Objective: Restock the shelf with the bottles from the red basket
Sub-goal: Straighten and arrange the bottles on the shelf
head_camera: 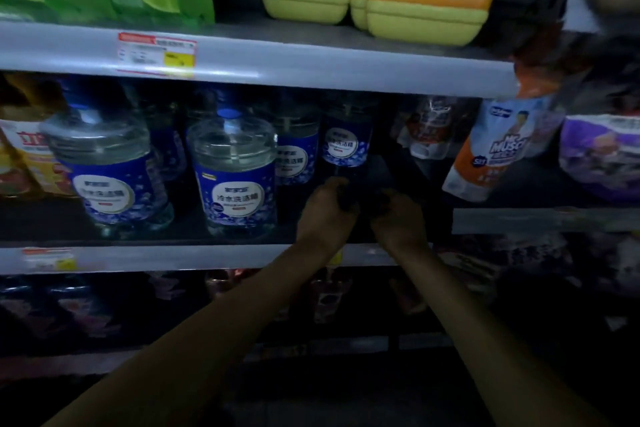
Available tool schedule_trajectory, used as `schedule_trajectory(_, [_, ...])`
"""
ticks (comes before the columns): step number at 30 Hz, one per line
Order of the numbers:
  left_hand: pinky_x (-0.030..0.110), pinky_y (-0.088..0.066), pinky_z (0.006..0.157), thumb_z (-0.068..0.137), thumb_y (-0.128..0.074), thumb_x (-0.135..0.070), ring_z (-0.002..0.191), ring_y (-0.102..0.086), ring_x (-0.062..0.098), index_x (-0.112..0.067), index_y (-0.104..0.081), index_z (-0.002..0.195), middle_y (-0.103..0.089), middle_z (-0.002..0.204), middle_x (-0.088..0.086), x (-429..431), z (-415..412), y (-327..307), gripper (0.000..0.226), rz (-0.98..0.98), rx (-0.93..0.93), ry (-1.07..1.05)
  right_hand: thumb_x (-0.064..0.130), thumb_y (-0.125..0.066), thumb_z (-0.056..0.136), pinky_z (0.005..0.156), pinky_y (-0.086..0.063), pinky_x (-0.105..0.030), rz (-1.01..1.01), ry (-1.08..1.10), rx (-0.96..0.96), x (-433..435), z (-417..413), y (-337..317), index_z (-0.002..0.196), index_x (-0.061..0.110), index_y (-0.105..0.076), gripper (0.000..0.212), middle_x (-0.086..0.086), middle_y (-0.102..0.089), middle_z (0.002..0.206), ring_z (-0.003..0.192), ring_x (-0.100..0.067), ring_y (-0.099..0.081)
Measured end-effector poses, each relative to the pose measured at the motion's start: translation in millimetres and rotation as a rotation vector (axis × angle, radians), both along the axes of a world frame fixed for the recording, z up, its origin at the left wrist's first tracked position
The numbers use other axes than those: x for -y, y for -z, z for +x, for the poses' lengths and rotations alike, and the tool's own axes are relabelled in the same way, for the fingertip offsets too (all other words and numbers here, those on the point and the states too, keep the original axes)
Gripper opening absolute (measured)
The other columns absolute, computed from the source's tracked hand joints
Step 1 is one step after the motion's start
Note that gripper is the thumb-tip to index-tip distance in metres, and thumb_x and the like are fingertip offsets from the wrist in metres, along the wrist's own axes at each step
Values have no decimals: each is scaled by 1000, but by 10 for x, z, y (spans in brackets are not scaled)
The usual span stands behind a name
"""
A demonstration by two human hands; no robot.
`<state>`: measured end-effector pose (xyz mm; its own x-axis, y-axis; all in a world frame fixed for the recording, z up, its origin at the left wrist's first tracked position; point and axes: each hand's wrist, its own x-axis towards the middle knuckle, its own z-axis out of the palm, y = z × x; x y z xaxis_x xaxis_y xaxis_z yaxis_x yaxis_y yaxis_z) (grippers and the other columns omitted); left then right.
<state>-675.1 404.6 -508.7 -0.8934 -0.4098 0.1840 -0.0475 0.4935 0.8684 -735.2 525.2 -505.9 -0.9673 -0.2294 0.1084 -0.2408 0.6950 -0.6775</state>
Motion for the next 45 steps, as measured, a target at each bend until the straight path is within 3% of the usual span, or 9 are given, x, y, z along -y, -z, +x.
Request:
schedule_trajectory(7, [23,-50,91,95,-61,-5,119,-63,21,-14,-55,140,-66,130,7,179,-606,257,47,60,-92,-103,27,-54,101,85,-39,-25,77,-150,-19,223,-606,119,139,18,-52,40,-10,-65,130,119,-32,-62])
schedule_trajectory(12, [-3,-42,78,91,-55,8,110,-60,6,-14,-53,143,-65,123,-5,225,-848,379,56,149,-144,-116,16,-57,99,97,-41,-24,-163,-193,-9,456,-750,386,148,25,-47,50,-3,-63,136,125,-23,-59])
schedule_trajectory(18, [-4,-38,77,94,-52,9,112,-51,1,-16,-43,153,-53,120,-13,235,-920,400,64,207,-151,-117,29,-54,102,102,-51,-44,-161,-120,-12,643,-869,483,146,25,-47,45,-5,-65,132,119,-27,-63])
schedule_trajectory(25, [-9,-35,79,98,-53,5,119,-48,0,-16,-39,155,-49,124,-15,262,-979,445,62,185,-138,-98,33,-51,102,113,-37,-52,51,-140,-24,561,-1092,447,156,37,-28,60,-3,-55,146,134,-30,-51])
schedule_trajectory(27, [2,-40,95,97,-56,-4,129,-51,8,-18,-38,155,-50,140,-12,258,-1027,467,62,133,-145,-115,29,-53,102,113,-38,-49,6,-147,-27,511,-1133,440,154,37,-34,56,-2,-57,145,133,-29,-53])
schedule_trajectory(29, [23,-43,108,95,-59,-18,137,-49,20,-20,-31,159,-48,152,4,255,-1104,501,70,42,-129,-112,24,-56,101,112,-41,-44,-108,-126,-28,484,-1166,469,150,33,-43,51,-1,-60,141,131,-26,-55])
schedule_trajectory(33, [38,-46,101,96,-64,-19,137,-45,33,-14,-11,164,-36,155,18,224,-1196,484,86,-128,-49,-146,25,-67,95,110,-45,-42,-294,-78,-25,513,-1243,522,148,32,-46,58,3,-62,138,128,-19,-58])
schedule_trajectory(40, [43,-48,104,92,-71,-30,138,-46,36,-9,-7,163,-35,157,22,200,-1330,502,97,-131,38,-210,3,-67,91,112,-46,-38,-499,-116,25,556,-1336,479,153,24,-42,70,-1,-59,143,130,-15,-55])
schedule_trajectory(45, [47,-48,109,84,-79,-27,144,-41,34,-11,1,164,-27,164,18,152,-1357,532,114,-145,18,-195,-21,-52,87,113,-44,-37,-647,-119,136,513,-1311,399,152,17,-42,77,-7,-55,146,132,-17,-52])
